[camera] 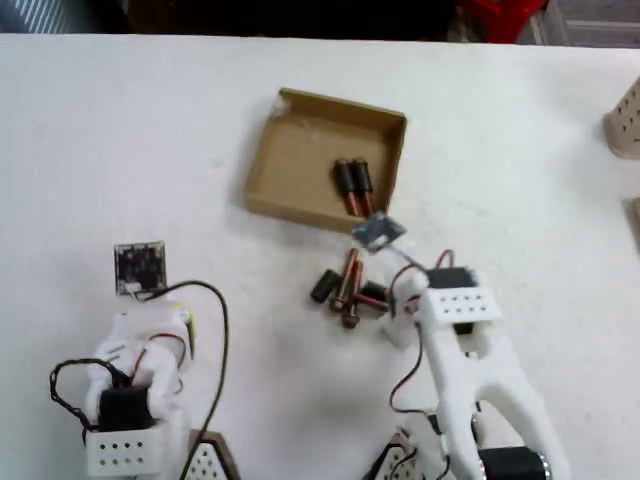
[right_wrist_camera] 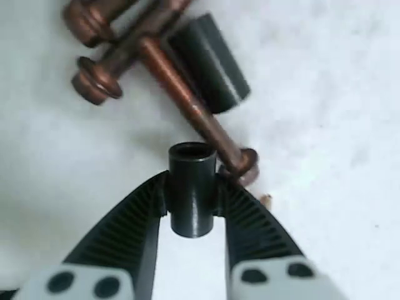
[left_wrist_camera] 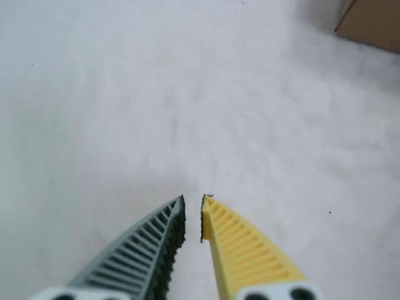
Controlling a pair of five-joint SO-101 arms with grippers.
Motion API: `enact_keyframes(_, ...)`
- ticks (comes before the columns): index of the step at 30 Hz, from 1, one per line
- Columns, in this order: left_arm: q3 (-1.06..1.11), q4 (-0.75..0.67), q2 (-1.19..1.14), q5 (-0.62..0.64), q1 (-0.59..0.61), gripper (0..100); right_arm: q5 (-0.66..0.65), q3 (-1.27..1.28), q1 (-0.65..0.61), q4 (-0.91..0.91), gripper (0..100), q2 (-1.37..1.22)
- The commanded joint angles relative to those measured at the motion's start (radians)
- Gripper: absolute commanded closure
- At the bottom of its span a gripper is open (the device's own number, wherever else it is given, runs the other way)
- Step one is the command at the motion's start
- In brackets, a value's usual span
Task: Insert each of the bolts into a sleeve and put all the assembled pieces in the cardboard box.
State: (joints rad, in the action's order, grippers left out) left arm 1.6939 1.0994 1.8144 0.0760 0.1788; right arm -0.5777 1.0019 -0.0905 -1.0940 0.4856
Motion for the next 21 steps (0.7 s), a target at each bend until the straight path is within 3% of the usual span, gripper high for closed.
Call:
enact_keyframes(1,-0.005,-0.002,0.008,-0.063,0.012,92,-0.012,-0.078,0.114,-0.035,98.2,0.007)
enact_keyframes(13,-0.002,-0.054,0.008,-0.08,0.013,92,0.028,-0.071,0.351,-0.01,98.1,0.007)
enact_keyframes(19,-0.002,-0.058,0.008,-0.44,0.013,92,0.075,-0.04,0.496,0.079,98.1,0.007)
enact_keyframes(21,-0.008,-0.058,0.008,-0.47,0.013,92,0.075,-0.04,0.536,0.087,98.1,0.007)
